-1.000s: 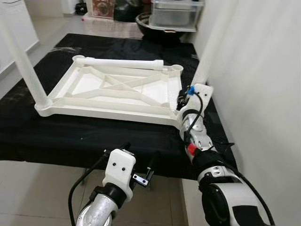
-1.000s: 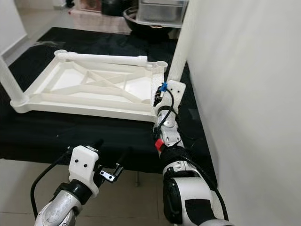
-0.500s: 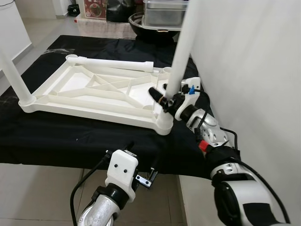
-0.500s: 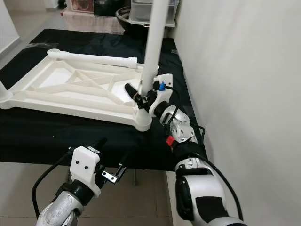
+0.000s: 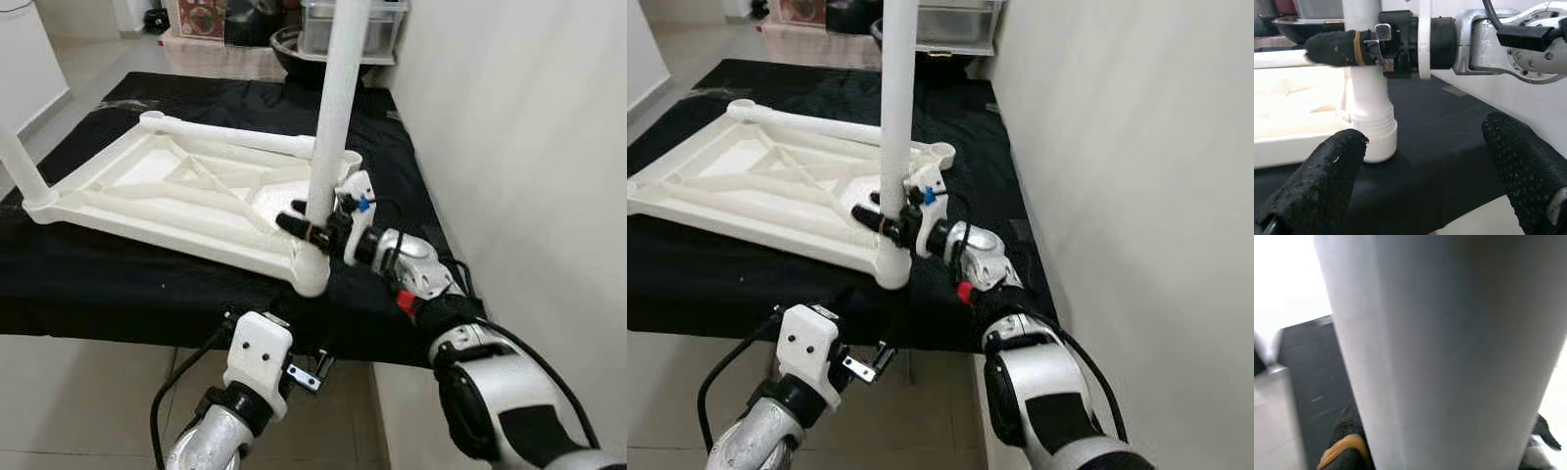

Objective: Building children table

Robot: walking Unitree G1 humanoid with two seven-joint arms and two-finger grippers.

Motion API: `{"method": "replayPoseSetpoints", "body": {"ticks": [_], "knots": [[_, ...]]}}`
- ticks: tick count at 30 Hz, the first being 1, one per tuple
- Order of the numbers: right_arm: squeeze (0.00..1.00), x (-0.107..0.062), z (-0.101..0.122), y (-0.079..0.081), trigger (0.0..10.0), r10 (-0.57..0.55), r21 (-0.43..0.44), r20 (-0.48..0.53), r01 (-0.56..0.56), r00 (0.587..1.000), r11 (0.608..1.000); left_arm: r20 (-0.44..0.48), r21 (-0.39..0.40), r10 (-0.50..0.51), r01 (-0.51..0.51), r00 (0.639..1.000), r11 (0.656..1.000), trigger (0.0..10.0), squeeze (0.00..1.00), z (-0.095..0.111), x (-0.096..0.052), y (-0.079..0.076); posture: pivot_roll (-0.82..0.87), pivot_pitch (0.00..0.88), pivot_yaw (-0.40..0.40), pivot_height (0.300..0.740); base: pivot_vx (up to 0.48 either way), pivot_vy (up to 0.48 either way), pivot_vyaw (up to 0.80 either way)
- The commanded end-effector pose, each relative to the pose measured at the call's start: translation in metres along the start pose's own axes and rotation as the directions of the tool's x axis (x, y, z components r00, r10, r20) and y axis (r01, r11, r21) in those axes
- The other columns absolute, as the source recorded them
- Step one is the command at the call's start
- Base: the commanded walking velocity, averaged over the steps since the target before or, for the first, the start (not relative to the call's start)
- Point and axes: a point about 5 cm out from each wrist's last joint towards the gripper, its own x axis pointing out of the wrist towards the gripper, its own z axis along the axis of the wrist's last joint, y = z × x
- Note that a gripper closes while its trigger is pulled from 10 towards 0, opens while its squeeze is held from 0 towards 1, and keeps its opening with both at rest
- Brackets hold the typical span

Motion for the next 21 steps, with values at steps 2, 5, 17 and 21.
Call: {"method": "replayPoseSetpoints", "body": {"ticks": [2,5,17,21], "knots": [[0.0,-0.003,0.001,-0.012,0.0,-0.166,0.015,-0.003,0.166,0.986,0.986,0.001,0.004,0.003,-0.003,1.0,1.0,10.0,0.0,0.0,-0.001,0.001,0.11,0.068,-0.099,0.74,0.0,0.0,0.0],[0.0,-0.008,-0.003,-0.022,0.0,-0.302,0.007,-0.022,0.302,0.953,0.953,-0.001,0.004,0.003,-0.003,1.0,1.0,10.0,0.0,0.0,-0.001,0.001,0.11,0.07,-0.099,0.74,0.0,0.0,0.0],[0.0,-0.044,-0.031,-0.042,0.0,-0.912,0.063,-0.119,0.92,0.393,0.388,-0.005,0.01,0.003,-0.003,1.0,1.0,10.0,0.0,-0.001,0.0,0.002,0.1,0.078,-0.094,0.74,0.0,0.0,0.0],[0.0,-0.036,-0.032,-0.031,0.0,-0.905,0.081,-0.12,0.912,0.409,0.401,-0.006,0.012,0.003,-0.003,1.0,1.0,10.0,0.0,-0.001,0.0,0.002,0.11,0.08,-0.092,0.74,0.0,0.0,0.0]]}}
